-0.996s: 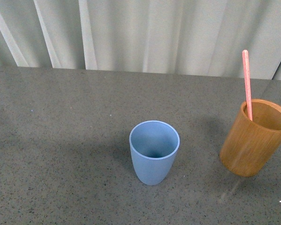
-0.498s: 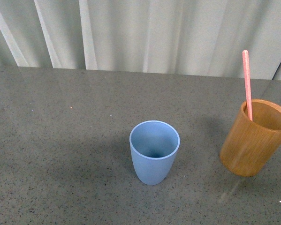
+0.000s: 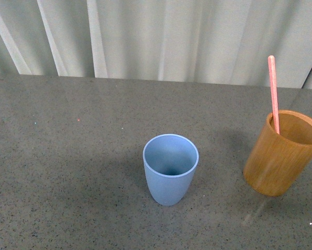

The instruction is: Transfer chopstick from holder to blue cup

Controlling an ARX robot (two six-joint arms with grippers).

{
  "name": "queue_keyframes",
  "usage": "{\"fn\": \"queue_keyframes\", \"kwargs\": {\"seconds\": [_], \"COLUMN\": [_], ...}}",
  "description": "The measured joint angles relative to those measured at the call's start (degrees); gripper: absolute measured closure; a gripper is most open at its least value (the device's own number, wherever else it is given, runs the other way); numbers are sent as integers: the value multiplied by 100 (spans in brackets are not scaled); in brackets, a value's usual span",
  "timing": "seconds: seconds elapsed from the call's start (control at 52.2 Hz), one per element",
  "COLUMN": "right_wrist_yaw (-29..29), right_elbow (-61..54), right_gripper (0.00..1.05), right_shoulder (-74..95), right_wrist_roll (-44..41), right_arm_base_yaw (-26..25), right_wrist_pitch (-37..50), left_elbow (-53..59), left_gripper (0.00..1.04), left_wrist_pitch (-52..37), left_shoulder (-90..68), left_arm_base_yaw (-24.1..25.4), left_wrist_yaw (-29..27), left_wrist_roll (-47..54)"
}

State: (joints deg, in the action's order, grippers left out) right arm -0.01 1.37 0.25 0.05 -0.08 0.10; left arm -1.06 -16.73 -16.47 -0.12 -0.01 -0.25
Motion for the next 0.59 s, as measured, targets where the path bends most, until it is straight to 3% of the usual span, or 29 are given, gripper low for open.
{"fn": "queue_keyframes", "kwargs": {"seconds": [0.46,0.594], "right_wrist_yaw": [-2,0], "right_elbow": [0,0], "right_gripper": [10,10], "right_shoulder": [0,0], "right_wrist_roll": [0,0], "right_arm_base_yaw": [0,0], "right_wrist_pitch": [0,0], "left_elbow": [0,-2], "left_gripper": [101,101], "left_wrist_pitch": [656,1617], "left_shoulder": [649,1449], "left_arm_base_yaw": [0,0], "left_wrist_yaw": [0,0], "left_wrist_roll": [2,0]}}
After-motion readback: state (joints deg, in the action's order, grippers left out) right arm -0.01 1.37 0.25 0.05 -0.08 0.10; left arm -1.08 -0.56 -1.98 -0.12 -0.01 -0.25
